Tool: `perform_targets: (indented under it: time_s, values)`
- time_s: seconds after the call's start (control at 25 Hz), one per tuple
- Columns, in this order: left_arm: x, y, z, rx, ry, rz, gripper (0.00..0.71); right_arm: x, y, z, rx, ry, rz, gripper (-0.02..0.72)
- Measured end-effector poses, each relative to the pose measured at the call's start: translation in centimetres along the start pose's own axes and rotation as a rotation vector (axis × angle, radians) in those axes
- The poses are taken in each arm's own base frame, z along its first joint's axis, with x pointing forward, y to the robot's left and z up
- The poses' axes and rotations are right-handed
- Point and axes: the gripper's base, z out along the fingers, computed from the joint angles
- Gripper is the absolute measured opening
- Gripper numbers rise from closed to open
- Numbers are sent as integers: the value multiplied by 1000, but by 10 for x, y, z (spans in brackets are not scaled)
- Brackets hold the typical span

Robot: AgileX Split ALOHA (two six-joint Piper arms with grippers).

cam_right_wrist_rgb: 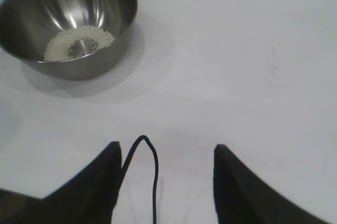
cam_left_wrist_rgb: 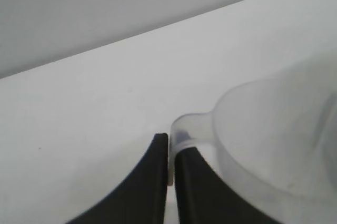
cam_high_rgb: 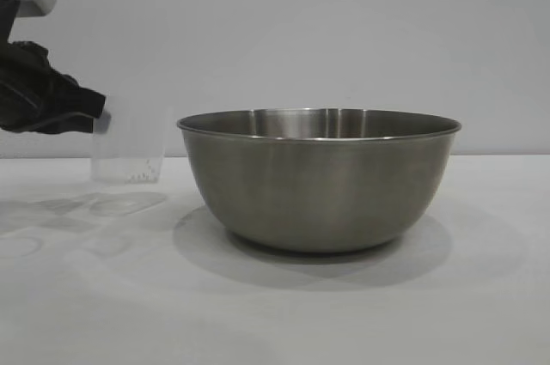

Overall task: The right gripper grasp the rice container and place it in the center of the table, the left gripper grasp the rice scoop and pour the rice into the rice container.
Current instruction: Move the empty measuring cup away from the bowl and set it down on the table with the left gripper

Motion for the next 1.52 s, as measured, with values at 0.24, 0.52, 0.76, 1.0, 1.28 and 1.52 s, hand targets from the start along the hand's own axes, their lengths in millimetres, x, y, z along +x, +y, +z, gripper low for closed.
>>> perform_targets:
  time_s: [0.24, 0.52, 0.76, 1.0, 1.28, 1.52]
  values:
    - [13, -2, -3, -2, 32, 0, 49, 0, 0, 0, 0, 0, 0, 377]
    - [20, -9, -17, -3, -11, -24, 49, 0, 0, 0, 0, 0, 0, 377]
    - [32, 3, -36, -116, -17, -102, 104, 0, 0, 0, 0, 0, 0, 377]
    - [38, 49, -55, -286, -28, -183, 104, 0, 0, 0, 0, 0, 0, 377]
    - [24, 66, -70, -416, 51, -244, 199, 0, 0, 0, 0, 0, 0, 377]
    - [-3, 67, -92, -474, 136, -277, 225, 0, 0, 0, 0, 0, 0, 377]
